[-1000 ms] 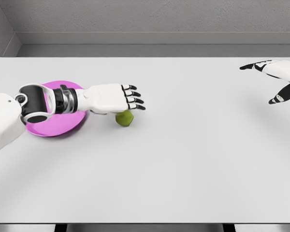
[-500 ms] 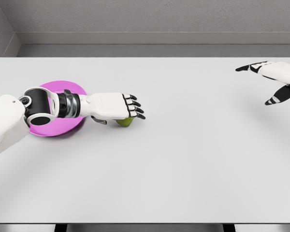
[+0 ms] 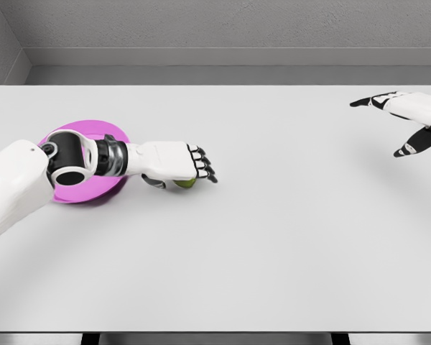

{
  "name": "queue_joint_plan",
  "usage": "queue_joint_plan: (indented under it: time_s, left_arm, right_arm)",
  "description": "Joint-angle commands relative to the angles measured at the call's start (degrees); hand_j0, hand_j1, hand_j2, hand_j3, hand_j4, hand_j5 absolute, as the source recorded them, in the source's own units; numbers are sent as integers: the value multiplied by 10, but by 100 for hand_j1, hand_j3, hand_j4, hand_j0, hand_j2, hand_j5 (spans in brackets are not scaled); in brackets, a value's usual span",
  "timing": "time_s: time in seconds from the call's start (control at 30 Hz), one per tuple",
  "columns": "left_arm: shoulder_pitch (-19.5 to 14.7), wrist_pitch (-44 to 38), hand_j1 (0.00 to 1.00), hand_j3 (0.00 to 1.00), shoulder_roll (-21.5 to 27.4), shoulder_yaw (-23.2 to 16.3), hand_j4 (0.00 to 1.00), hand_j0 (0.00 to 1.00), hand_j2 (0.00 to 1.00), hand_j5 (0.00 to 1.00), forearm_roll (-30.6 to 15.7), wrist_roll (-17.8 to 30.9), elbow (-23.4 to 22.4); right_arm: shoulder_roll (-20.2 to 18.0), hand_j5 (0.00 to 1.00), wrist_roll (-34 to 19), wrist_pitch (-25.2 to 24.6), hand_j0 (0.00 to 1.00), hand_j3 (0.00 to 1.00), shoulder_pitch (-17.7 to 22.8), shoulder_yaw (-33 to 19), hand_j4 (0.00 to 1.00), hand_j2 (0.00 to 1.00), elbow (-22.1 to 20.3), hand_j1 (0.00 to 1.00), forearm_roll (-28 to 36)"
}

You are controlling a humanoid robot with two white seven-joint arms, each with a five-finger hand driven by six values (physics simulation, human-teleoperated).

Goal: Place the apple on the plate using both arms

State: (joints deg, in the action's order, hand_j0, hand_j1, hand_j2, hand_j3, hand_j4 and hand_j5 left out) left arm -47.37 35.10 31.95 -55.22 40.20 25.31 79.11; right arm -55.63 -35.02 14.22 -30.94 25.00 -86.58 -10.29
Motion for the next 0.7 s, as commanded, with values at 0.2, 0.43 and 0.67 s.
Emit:
queue_joint_plan:
  time_s: [0.2,0.43,0.67]
  left_arm:
    - [-1,-1,70,70,0,2,70,70,70,70,-4,1,-16]
    - [-1,-1,48,48,0,1,48,48,48,48,-5,28,-16]
    - [-1,-1,29,29,3,1,29,29,29,29,-6,30,-16]
  right_arm:
    - [-2,100,0,-1,100,100,4,0,100,100,-7,100,2]
    - [-3,100,0,-1,100,100,4,0,100,100,-6,100,2]
    - [-3,100,0,-1,100,100,4,0,100,100,-5,100,2]
